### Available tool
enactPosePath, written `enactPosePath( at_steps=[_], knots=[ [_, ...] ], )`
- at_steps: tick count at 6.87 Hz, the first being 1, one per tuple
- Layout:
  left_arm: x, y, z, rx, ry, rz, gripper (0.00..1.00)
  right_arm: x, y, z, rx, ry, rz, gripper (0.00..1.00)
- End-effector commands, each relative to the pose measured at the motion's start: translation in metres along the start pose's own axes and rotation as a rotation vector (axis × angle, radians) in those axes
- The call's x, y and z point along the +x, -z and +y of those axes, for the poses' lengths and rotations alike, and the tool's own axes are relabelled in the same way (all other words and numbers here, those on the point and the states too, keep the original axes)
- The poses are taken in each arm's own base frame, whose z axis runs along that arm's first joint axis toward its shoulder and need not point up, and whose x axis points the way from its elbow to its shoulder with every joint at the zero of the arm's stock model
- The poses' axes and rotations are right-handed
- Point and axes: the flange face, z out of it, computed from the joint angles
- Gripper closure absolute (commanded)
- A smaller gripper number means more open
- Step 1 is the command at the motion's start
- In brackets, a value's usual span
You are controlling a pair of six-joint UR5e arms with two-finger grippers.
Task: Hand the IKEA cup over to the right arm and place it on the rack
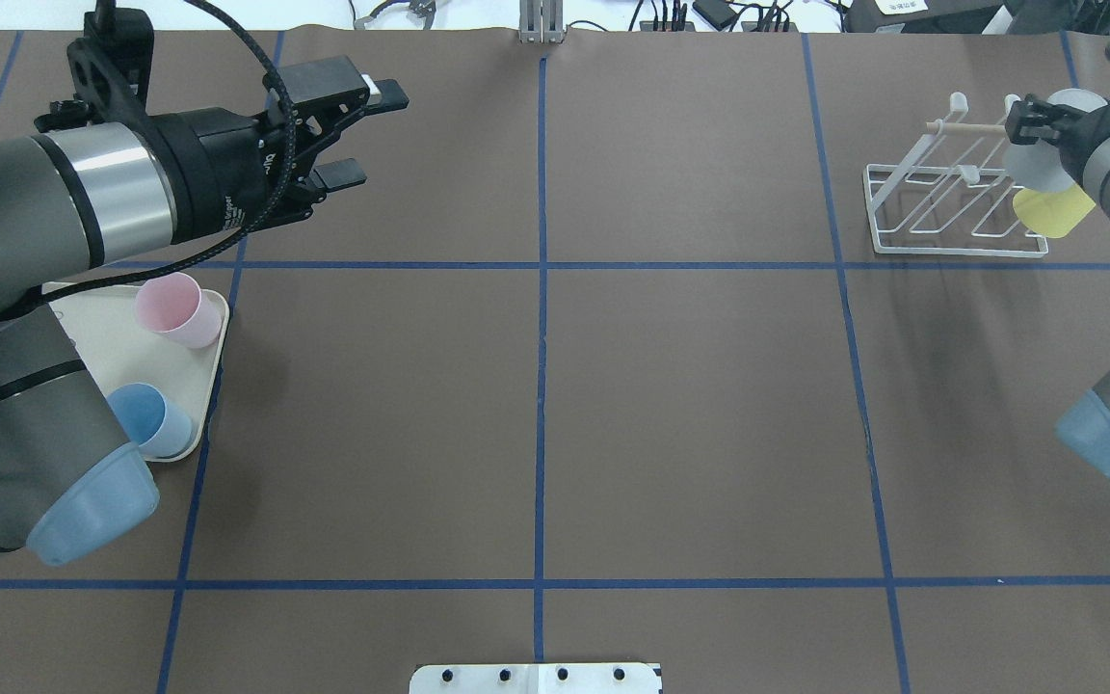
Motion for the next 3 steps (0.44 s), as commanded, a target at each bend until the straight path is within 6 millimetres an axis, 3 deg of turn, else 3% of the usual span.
enactPosePath(
  at_steps=[1, 3],
  knots=[
    [-0.0009, 0.0008, -0.0002, 0.000, 0.000, -0.001, 0.00, -0.0056, -0.0053, 0.0030, 0.000, 0.008, 0.002, 1.00],
    [-0.0009, 0.0008, -0.0002, 0.000, 0.002, 0.000, 0.00, -0.0123, -0.0126, 0.0021, 0.000, 0.009, 0.003, 1.00]
  ],
)
